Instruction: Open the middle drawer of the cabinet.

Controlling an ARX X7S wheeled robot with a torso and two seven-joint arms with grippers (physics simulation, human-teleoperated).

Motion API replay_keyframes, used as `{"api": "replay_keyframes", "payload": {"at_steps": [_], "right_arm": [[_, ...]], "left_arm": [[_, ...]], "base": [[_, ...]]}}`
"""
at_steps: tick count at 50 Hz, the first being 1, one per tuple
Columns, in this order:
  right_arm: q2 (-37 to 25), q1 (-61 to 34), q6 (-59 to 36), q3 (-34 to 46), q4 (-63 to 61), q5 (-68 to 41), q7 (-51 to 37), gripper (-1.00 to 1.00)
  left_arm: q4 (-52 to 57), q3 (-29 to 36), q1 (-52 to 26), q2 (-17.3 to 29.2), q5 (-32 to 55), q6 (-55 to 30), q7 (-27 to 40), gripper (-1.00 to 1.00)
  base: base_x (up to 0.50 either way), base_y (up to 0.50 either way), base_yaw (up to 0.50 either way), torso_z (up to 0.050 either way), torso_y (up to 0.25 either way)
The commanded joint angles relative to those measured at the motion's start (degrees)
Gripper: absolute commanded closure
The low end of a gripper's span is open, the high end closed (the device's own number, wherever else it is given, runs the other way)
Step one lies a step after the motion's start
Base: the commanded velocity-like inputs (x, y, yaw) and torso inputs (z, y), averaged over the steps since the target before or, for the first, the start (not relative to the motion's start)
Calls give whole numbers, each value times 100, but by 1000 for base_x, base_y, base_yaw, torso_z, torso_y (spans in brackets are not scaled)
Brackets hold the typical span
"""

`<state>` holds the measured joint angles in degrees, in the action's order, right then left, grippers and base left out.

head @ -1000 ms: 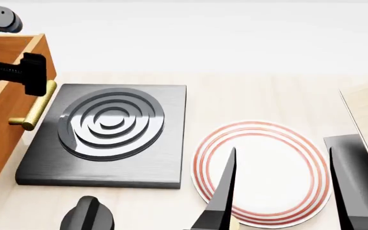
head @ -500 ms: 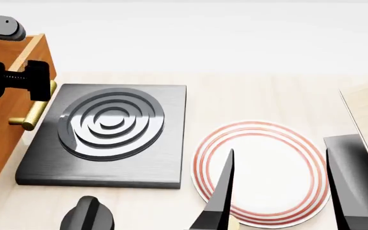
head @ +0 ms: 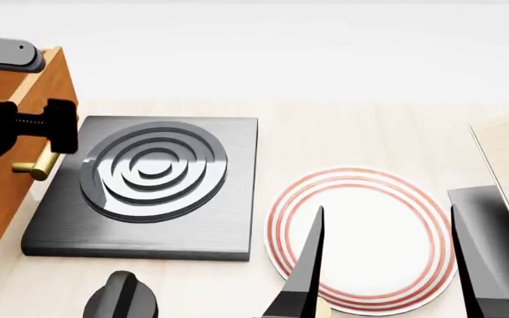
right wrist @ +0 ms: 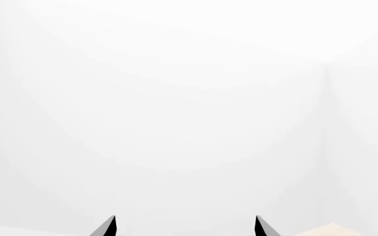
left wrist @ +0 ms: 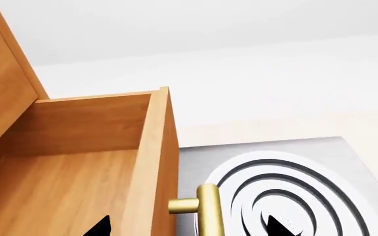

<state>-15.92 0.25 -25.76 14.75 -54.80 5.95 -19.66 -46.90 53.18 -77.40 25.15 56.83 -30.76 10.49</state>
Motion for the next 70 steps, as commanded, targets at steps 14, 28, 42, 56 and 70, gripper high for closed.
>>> {"api": "replay_keyframes", "payload": {"at_steps": [14, 28, 42, 56, 70], "right_arm": [[-57, 10, 26, 12, 14, -42, -57, -100], [-89, 4, 13, 29, 5, -42, -85, -100], [-123, 15, 39, 30, -2, -54, -117, -100], [-138, -2, 19, 36, -8, -83, -135, -100], [-151, -31, -1, 49, -3, -109, -152, -100]], "left_arm": [[-200, -7, 171, -123, -13, 110, -70, -100], [138, -55, 343, -108, 127, 0, 23, -100], [1586, -202, 517, 130, 584, -449, 492, -100], [1544, -256, 558, 88, 583, -372, 600, -100], [2030, -256, 738, 231, 415, -114, 894, -100]], "base": [[0, 0, 0, 0, 0], [0, 0, 0, 0, 0], [0, 0, 0, 0, 0], [0, 0, 0, 0, 0], [0, 0, 0, 0, 1]]}}
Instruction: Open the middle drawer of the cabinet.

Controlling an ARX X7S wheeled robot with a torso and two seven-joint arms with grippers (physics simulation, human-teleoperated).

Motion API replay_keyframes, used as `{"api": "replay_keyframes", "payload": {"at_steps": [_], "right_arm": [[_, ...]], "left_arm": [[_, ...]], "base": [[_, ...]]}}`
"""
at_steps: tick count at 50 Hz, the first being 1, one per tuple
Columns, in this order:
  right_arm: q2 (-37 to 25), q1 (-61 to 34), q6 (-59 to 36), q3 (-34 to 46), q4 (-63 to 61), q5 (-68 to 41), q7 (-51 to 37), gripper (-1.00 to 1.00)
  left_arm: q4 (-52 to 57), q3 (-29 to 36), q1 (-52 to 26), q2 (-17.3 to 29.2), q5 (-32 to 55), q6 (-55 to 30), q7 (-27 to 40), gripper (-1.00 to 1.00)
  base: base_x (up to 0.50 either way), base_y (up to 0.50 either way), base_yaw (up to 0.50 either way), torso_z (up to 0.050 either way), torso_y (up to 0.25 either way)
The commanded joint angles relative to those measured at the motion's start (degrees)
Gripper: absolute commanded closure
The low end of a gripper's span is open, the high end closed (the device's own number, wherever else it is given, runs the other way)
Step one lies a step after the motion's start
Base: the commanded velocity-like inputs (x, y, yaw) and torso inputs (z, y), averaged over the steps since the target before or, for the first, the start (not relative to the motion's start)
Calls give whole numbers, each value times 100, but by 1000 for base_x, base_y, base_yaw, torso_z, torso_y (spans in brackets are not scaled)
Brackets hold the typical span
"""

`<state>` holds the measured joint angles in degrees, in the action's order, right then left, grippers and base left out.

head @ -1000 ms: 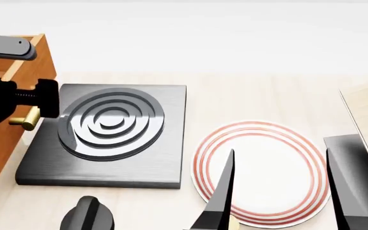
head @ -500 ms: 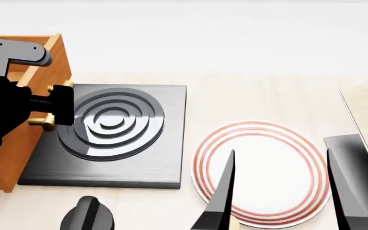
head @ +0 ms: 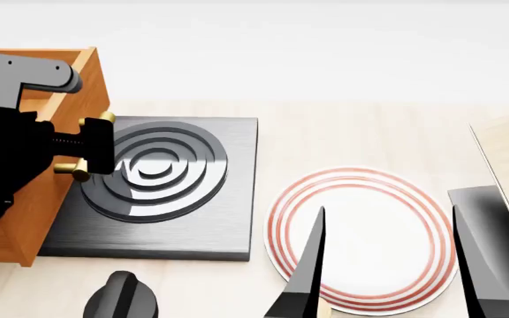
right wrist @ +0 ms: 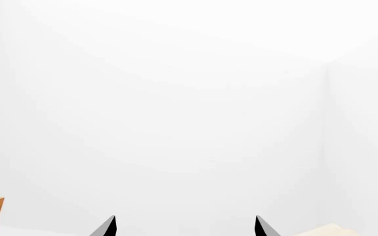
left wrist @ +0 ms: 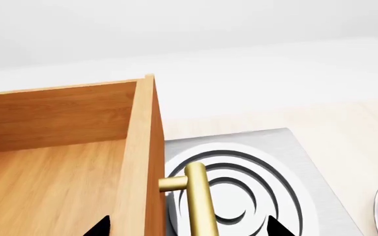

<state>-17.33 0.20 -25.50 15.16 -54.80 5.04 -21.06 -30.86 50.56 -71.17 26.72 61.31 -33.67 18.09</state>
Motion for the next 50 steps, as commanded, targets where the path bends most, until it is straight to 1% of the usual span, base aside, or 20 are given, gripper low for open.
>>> {"api": "replay_keyframes", "payload": {"at_steps": [1, 6, 10, 14, 18, 25, 29, 39, 44, 48, 50], "right_arm": [[-12, -12, -12, 8, -2, -20, -18, -100], [-19, -12, -12, 21, 5, -17, -29, -100], [-26, -13, -6, 39, 17, -10, -35, -100], [-34, -7, 12, 39, 30, -19, -43, -100], [-43, 4, 25, 41, 37, -20, -54, -100], [-56, 6, 37, 57, 46, -18, -67, -100], [-65, 10, 31, 58, 37, -17, -75, -100], [-77, 15, 32, 83, 34, -12, -96, -100], [-82, 23, 54, 88, 62, -17, -110, -100], [-81, 20, 91, 96, 119, -29, -121, -100], [-79, 5, 87, 112, 135, -28, -120, -100]], "left_arm": [[468, 7, 140, 86, -61, 214, 177, -100], [819, 51, 260, 188, -237, 396, 360, -100], [1111, 182, 384, 286, -600, 647, 585, -100], [1221, 159, 468, 328, -688, 797, 705, -100], [1151, -15, 579, 313, -771, 1159, 902, -100], [1535, -57, 793, 448, -990, 1570, 1072, -100], [1944, -18, 992, 614, -1299, 1946, 1199, -100], [2750, -63, 1531, 1004, -1617, 2513, 1557, -100], [3242, -88, 1888, 1228, -1941, 2913, 1879, -100], [3543, -187, 2197, 1368, -1885, 3143, 2088, -100], [3626, -194, 2309, 1414, -1989, 3266, 2168, -100]], "base": [[0, 0, 0, 0, 0], [0, 0, 0, 0, 0], [0, 0, 0, 0, 0], [0, 0, 0, 0, 0], [0, 0, 0, 0, 0], [0, 0, 0, 0, 0], [0, 0, 0, 0, 0], [0, 0, 0, 0, 0], [0, 0, 0, 0, 0], [0, 0, 0, 0, 0], [0, 0, 0, 0, 0]]}}
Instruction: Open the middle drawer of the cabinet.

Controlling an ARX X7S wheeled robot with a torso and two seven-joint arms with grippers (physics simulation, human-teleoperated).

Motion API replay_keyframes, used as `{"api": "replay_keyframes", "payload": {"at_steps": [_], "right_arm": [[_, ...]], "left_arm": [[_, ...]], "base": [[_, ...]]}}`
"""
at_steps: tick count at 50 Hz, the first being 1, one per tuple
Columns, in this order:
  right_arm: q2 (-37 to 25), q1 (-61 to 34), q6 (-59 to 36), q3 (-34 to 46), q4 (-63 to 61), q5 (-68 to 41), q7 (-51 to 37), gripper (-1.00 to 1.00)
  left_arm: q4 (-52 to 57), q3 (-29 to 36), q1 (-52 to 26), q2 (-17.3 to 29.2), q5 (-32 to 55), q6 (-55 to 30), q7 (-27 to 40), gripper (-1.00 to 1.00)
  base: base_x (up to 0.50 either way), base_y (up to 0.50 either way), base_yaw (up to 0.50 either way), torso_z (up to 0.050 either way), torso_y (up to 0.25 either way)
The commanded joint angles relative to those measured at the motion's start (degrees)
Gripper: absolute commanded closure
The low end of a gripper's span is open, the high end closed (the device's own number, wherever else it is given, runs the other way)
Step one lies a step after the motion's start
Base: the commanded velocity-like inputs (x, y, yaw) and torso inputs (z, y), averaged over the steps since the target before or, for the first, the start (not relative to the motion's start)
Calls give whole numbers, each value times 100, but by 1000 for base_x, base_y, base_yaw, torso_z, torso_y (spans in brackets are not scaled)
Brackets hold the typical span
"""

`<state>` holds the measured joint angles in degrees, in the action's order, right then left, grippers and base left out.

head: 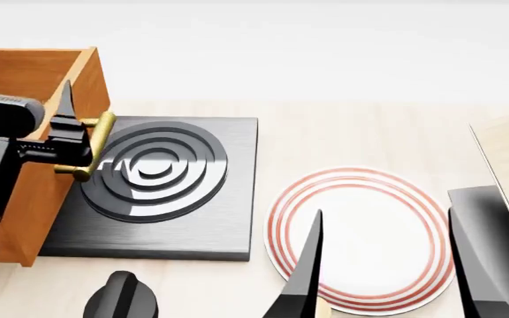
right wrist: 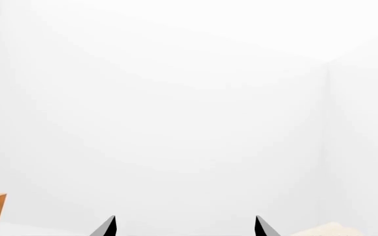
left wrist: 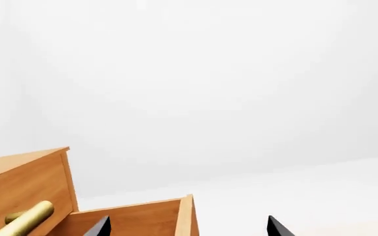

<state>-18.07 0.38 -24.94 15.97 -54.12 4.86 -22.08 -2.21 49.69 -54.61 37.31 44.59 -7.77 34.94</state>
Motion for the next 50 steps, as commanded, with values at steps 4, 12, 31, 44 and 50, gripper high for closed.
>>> {"api": "replay_keyframes", "payload": {"at_steps": [4, 12, 31, 44, 50], "right_arm": [[-4, -28, 13, 9, 69, -39, -24, -100], [-1, -40, 90, 12, 232, -87, -39, -100], [-24, 19, 349, 53, 572, -130, -112, -100], [-32, 41, 479, 85, 810, -152, -161, -100], [-38, 57, 553, 98, 922, -170, -179, -100]], "left_arm": [[989, -183, 870, 483, -405, 909, 662, -100], [1222, -229, 1374, 658, -641, 1363, 899, -100], [1448, -247, 2488, 960, -1338, 2399, 1367, -100], [1360, -245, 2925, 973, -1585, 2845, 1478, -100], [1372, -260, 3080, 996, -1658, 2974, 1556, -100]], "base": [[0, 0, 0, 0, 0], [0, 0, 0, 0, 0], [0, 0, 0, 0, 0], [0, 0, 0, 0, 0], [0, 0, 0, 0, 0]]}}
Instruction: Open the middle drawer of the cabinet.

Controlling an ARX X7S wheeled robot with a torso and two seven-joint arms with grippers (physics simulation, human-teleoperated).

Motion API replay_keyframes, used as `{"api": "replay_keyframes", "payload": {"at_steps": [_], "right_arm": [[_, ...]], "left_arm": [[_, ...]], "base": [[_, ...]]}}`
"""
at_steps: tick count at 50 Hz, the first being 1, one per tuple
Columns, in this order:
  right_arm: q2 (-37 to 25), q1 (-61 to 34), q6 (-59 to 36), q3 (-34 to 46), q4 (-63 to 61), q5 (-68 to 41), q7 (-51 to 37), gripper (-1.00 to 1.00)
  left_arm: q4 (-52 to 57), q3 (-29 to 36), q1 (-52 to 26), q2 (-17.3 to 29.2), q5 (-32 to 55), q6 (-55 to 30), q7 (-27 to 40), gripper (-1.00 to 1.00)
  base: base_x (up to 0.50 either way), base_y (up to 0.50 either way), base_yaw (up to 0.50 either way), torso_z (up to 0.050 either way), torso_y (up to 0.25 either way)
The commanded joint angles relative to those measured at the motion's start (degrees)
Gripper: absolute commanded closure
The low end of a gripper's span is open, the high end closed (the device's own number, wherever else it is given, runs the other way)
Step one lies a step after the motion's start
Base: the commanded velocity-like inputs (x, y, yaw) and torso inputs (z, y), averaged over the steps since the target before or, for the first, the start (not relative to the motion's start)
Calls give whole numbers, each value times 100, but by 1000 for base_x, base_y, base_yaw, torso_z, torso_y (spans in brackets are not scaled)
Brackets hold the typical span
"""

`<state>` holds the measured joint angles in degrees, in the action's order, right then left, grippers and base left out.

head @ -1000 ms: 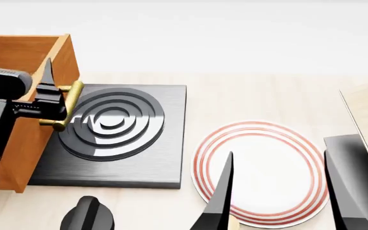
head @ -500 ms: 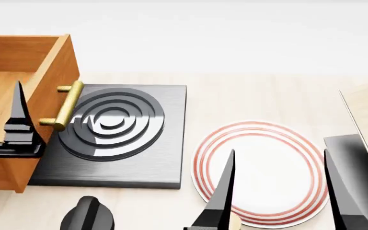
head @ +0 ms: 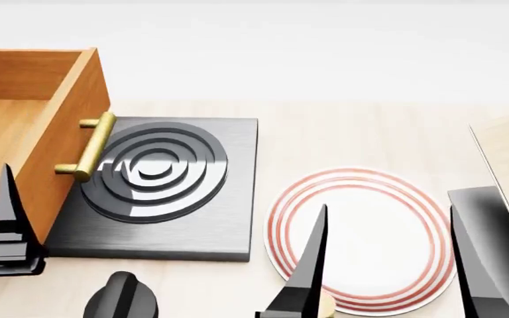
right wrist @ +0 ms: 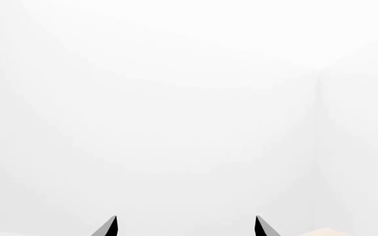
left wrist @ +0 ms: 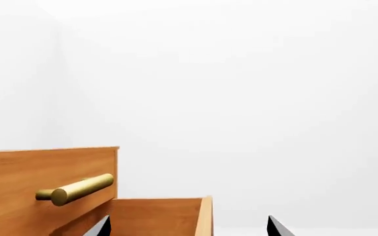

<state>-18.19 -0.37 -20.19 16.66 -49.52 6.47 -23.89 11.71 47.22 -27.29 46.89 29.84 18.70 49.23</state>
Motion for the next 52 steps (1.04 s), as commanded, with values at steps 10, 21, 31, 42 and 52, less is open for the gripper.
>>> {"api": "replay_keyframes", "payload": {"at_steps": [10, 21, 31, 42, 52], "right_arm": [[-44, 130, 123, 31, 531, -351, -20, -100], [-78, 120, 73, 85, 235, -300, -31, -100], [-118, 64, -350, 296, -515, 38, -28, -100], [179, 143, -508, 413, -1045, 626, 386, -100], [1815, 768, 568, -157, -1047, 1901, 2249, -100]], "left_arm": [[56, -13, 473, 53, -256, 392, 196, -100], [620, -64, 713, 303, -440, 446, 451, -100], [1700, -162, 891, 741, -649, 227, 858, -100], [2589, -269, 1016, 1122, -757, 95, 1130, -100], [3393, -381, 1127, 1464, -814, 56, 1354, -100]], "base": [[0, 0, 0, 0, 0], [0, 0, 0, 0, 0], [0, 0, 0, 0, 0], [0, 0, 0, 0, 0], [0, 0, 0, 0, 0]]}}
